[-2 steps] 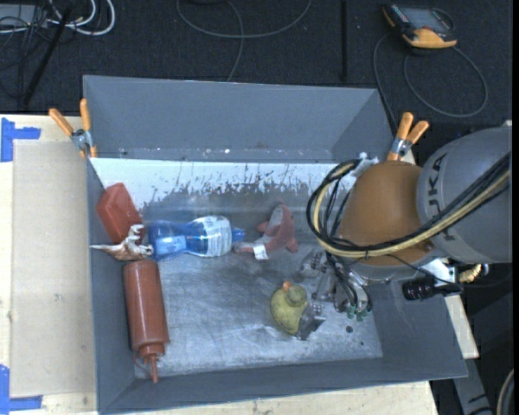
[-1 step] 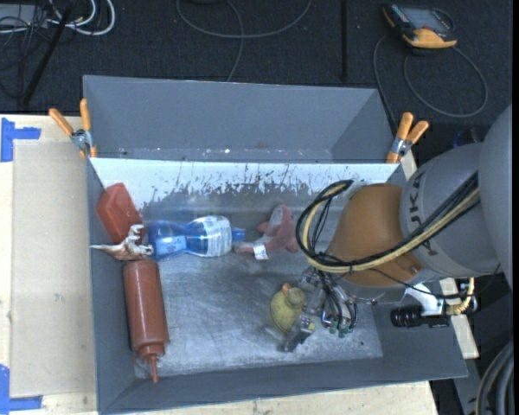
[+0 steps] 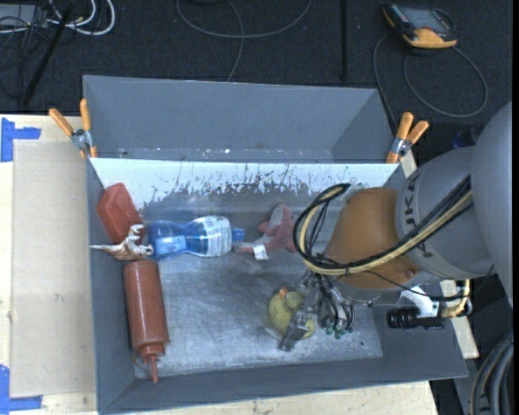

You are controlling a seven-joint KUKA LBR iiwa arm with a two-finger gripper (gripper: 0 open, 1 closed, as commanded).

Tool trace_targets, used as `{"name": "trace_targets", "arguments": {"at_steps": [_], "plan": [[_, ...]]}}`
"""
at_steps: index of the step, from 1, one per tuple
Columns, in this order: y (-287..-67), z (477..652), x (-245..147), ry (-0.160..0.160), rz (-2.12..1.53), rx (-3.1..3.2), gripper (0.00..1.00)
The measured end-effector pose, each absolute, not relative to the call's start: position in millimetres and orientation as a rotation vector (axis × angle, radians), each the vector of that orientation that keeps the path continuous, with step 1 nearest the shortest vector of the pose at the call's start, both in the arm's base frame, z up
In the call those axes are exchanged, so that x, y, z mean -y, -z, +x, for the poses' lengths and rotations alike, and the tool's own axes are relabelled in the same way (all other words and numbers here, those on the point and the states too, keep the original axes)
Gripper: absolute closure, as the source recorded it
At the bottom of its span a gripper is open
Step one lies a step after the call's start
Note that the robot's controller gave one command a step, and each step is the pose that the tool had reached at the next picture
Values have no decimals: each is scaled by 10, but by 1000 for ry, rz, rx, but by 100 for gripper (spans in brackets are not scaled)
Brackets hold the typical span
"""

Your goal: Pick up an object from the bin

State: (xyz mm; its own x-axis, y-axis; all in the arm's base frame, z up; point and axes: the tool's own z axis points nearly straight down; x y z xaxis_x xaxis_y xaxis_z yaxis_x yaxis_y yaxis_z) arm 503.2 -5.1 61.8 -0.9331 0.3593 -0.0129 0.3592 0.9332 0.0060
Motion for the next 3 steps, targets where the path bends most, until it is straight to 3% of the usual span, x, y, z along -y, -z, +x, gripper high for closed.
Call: {"name": "trace_targets", "arguments": {"at_steps": [3], "plan": [[-676, 5041, 52, -5, 573, -3078, 100]]}}
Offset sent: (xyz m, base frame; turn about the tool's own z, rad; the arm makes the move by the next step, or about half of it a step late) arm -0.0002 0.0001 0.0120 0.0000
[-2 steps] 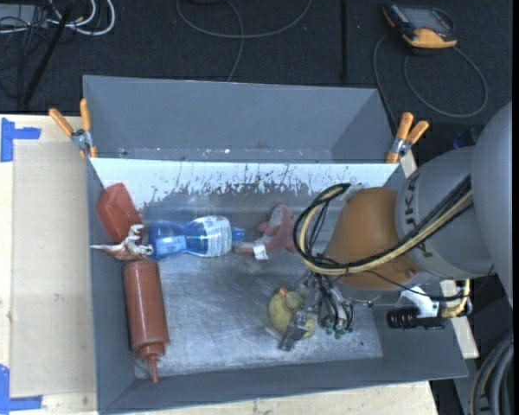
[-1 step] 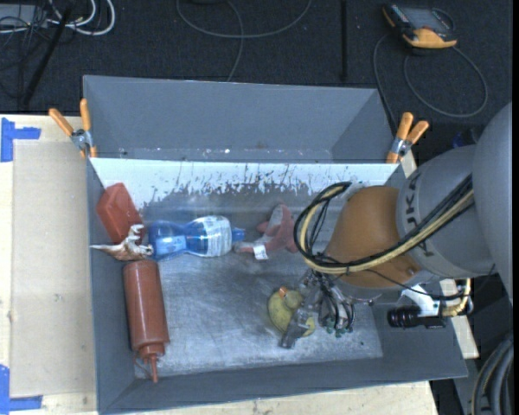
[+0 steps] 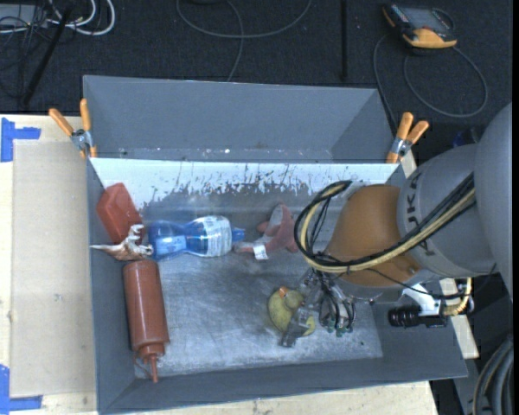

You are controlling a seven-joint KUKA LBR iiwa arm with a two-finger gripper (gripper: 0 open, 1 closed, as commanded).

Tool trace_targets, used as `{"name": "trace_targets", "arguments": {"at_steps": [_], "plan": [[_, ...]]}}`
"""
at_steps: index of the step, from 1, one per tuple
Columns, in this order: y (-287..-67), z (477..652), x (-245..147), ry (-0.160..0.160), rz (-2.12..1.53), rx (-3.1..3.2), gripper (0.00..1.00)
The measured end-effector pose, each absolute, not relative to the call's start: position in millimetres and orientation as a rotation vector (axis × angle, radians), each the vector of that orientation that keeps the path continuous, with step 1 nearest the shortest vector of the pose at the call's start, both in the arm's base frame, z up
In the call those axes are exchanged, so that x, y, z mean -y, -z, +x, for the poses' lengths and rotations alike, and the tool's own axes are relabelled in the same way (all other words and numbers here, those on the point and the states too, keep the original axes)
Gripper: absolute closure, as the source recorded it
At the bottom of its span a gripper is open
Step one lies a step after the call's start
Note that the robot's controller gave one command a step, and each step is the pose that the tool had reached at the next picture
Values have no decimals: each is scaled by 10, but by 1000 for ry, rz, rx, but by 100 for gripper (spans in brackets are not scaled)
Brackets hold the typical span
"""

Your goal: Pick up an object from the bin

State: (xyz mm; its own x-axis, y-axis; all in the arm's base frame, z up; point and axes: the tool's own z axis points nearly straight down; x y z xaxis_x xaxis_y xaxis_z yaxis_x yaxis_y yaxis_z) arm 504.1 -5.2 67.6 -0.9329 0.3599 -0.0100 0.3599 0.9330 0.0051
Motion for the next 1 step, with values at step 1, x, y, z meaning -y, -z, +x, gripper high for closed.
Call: {"name": "trace_targets", "arguments": {"at_steps": [1], "plan": [[-692, 5044, 51, -4, 573, -3080, 100]]}}
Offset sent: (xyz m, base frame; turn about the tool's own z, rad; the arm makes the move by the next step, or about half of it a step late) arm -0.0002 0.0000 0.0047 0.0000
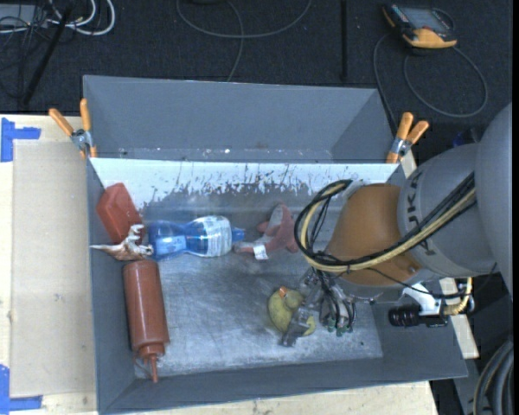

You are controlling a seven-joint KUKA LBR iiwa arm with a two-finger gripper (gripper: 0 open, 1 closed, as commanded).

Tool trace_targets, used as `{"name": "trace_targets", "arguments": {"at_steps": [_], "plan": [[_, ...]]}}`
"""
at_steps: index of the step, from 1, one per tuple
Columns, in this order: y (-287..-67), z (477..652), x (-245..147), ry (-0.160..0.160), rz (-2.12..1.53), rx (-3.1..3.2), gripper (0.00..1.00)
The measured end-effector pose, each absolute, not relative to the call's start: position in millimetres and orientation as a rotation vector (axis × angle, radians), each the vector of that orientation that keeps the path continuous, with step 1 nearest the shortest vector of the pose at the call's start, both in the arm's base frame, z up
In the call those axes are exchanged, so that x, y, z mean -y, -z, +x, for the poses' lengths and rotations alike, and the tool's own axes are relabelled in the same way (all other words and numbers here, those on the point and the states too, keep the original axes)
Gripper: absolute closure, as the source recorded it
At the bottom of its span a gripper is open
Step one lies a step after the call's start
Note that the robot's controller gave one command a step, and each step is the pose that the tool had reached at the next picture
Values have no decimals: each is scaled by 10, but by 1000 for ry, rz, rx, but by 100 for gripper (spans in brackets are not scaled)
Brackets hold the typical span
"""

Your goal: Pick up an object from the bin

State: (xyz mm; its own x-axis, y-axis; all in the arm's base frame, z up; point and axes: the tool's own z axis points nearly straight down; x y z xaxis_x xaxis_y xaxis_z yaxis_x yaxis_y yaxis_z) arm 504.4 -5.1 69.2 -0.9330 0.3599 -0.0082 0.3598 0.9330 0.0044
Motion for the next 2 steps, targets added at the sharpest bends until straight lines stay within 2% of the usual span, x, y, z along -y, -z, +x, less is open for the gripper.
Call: {"name": "trace_targets", "arguments": {"at_steps": [2], "plan": [[-723, 5040, 52, -2, 574, -3085, 100]]}}
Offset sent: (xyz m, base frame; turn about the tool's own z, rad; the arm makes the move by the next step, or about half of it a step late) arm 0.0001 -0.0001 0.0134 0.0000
